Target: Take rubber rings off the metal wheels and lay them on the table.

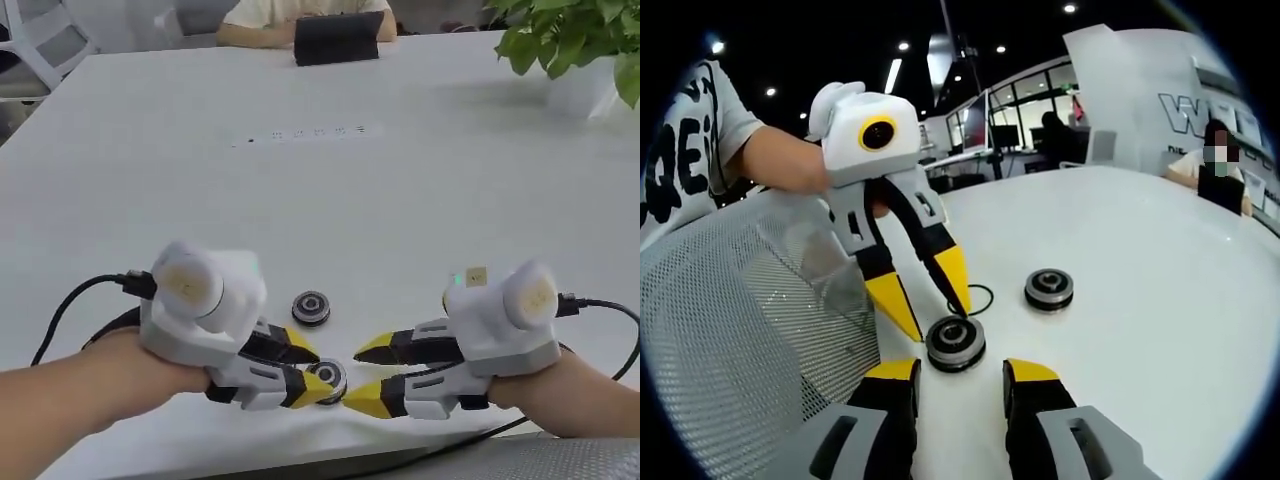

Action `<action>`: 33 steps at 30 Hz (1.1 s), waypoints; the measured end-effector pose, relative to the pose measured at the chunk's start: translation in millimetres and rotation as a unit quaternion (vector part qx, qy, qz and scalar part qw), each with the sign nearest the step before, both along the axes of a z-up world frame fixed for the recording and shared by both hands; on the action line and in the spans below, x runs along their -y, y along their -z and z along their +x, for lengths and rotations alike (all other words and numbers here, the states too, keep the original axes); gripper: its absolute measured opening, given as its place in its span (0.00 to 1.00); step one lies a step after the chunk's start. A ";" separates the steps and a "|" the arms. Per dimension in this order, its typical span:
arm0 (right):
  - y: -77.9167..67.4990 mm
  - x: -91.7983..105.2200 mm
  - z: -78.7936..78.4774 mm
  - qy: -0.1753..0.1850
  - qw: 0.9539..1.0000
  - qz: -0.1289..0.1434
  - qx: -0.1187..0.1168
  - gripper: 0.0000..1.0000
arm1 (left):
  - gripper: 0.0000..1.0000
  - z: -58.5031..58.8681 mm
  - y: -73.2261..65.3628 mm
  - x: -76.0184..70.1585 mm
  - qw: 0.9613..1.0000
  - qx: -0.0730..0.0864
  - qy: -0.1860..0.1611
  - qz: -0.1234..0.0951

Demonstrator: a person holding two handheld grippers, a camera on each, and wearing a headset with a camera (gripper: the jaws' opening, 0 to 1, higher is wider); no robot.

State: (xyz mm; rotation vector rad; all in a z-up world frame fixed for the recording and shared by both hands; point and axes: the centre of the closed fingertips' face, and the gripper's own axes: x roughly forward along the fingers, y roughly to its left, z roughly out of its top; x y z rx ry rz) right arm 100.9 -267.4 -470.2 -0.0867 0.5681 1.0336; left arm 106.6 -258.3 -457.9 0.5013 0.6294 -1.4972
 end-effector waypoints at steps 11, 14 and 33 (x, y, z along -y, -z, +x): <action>1.2 0.5 -1.0 0.000 1.000 -0.004 0.001 0.31 | 0.11 0.5 4.6 0.4 1.000 0.018 0.002 0.008; 1.5 0.5 -1.1 0.000 1.000 -0.006 0.001 0.30 | 0.10 1.3 4.6 0.0 1.000 0.021 0.000 0.007; 8.5 -7.6 1.1 -0.020 1.000 -0.012 0.002 0.21 | 0.07 2.5 4.5 0.7 0.998 0.055 0.002 0.002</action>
